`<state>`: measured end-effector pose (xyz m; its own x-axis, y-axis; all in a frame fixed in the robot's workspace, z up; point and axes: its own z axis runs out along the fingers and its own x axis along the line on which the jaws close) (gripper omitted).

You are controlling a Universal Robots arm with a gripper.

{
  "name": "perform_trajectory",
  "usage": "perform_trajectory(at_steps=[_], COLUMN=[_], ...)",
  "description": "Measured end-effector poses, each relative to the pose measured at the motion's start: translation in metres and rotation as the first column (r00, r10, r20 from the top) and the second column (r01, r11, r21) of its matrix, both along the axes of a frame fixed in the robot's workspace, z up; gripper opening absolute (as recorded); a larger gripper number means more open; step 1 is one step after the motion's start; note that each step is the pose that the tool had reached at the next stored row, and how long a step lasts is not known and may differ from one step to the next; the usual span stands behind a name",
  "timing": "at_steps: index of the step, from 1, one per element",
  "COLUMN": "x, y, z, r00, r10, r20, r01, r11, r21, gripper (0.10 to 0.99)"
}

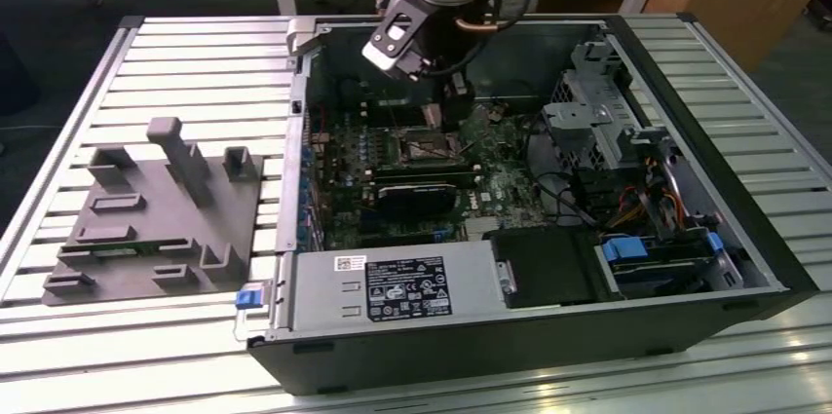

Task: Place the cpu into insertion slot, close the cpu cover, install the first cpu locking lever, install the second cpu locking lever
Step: 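Place the cpu into insertion slot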

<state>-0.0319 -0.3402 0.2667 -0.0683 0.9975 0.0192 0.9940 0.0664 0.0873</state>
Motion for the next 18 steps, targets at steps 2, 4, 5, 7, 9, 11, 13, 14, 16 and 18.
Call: perform_trajectory(at_steps=[2,4,5,7,9,11,13,14,16,18], x=[0.0000,0.0000,0.0000,-0.0002,-0.0004,-0.0010,-0.0018,-0.0023,-0.0032,-0.0043], y=[0.0000,0.0000,0.0000,0.0000,0.0000,0.0000,0.0000,0.0000,0.0000,0.0000], z=[-0.0008,-0.0016,-0.0021,-0.0039,-0.0070,-0.0102,-0.0132,-0.0147,-0.0176,-0.0202], r00=[0.9993,0.9977,0.9975,0.9974,0.9974,0.9975,0.9975,0.9976,0.9977,0.9977], r10=[-0.038,-0.067,-0.071,-0.071,-0.072,-0.071,-0.069,-0.068,-0.066,-0.064], r20=[0.0001,0.0000,0.0000,0.0003,0.0021,0.0057,0.0096,0.0118,0.0165,0.0213], r01=[0.038,0.067,0.071,0.071,0.072,0.071,0.069,0.068,0.066,0.064], r11=[0.9993,0.9977,0.9975,0.9974,0.9974,0.9975,0.9976,0.9977,0.9978,0.9979], r21=[0.000,0.000,0.000,0.000,0.000,0.001,0.001,0.001,0.001,0.002], gripper=[0.541,0.541,0.541,0.541,0.541,0.541,0.541,0.541,0.541,0.541])
